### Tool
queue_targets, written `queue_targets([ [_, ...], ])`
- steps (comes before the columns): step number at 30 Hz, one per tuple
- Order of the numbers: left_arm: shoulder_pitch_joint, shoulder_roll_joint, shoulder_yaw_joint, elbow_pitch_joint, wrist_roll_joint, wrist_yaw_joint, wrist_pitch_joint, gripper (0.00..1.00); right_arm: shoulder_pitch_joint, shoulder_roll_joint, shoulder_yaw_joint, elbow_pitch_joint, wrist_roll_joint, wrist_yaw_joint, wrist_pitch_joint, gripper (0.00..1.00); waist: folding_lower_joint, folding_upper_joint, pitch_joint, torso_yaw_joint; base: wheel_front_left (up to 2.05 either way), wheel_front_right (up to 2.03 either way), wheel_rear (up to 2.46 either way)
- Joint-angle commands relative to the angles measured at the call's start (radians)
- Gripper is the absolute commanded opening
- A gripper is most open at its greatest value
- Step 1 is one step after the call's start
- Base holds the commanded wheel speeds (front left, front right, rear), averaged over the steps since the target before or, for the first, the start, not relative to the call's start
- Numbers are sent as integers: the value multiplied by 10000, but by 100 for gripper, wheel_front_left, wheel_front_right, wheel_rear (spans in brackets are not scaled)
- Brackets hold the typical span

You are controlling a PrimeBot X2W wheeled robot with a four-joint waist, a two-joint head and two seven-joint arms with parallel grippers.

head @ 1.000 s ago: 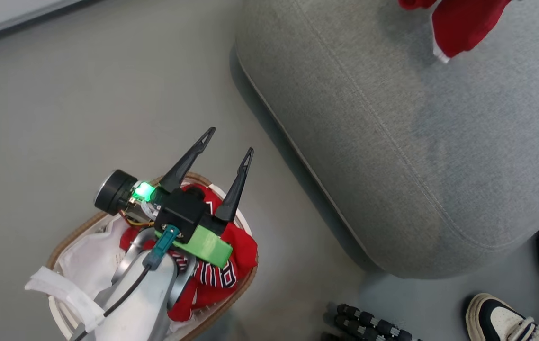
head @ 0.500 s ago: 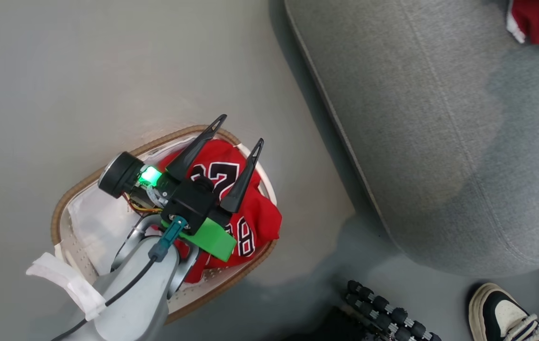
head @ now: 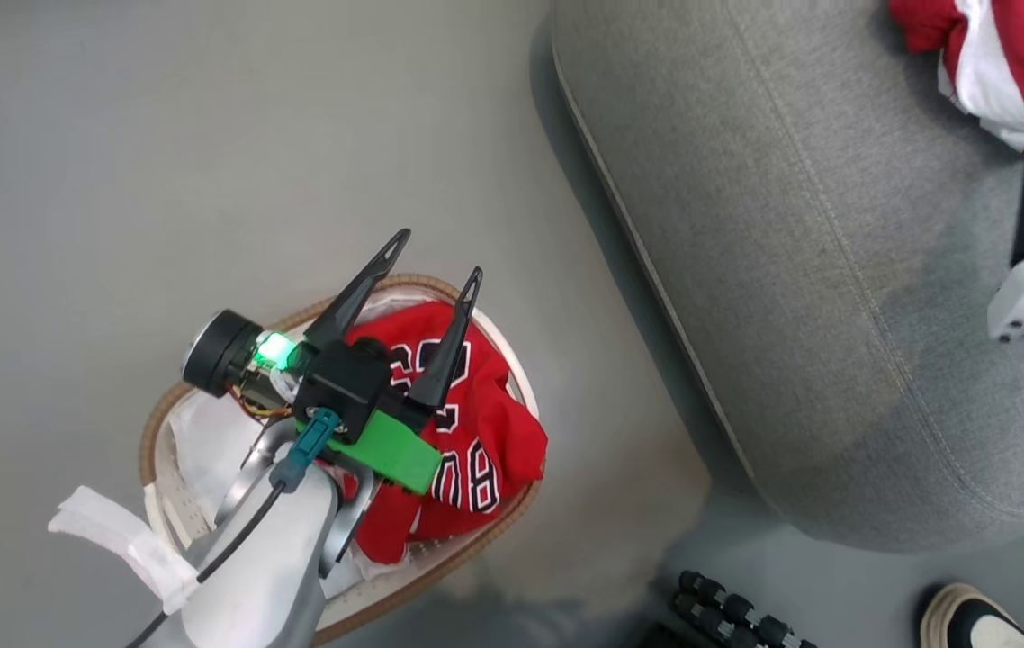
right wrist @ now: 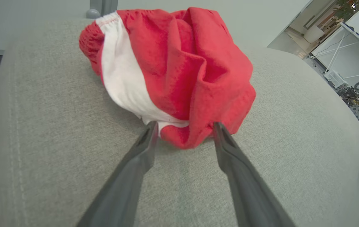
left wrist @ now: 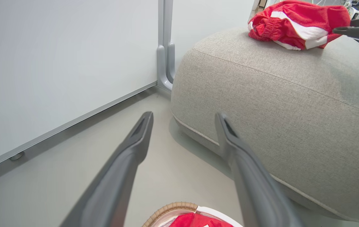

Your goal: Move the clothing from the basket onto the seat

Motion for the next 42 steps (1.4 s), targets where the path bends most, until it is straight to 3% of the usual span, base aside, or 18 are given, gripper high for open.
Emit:
queue_targets([
  [1,177,-44,119,48,-23,65,-9,100,283,35,56,-203,118,-14,-2,100,-1,-1,-622,165,0,0,0],
  [12,1234,-608,1638,-67,-252,428,-9,100,2091,368,2160,-2724,1500,-12,-2,100,-1,-1,-2229,1132,0,0,0],
  [18,1815,-761,2502,-101,-241,464,-9,100,2571,598,2716,-3613,2161,-14,-2,100,-1,-1,-2913,1751,0,0,0],
  [33,3177,-1079,4236,433,-238,497,-8,100,3970,880,3793,-3533,3055,-12,-2,100,-1,-1,-4324,3033,0,0,0],
  [42,3913,-1141,4806,604,-529,576,-9,100,4700,1036,4021,-3550,3058,-12,-2,100,-1,-1,-4883,3343,0,0,0],
])
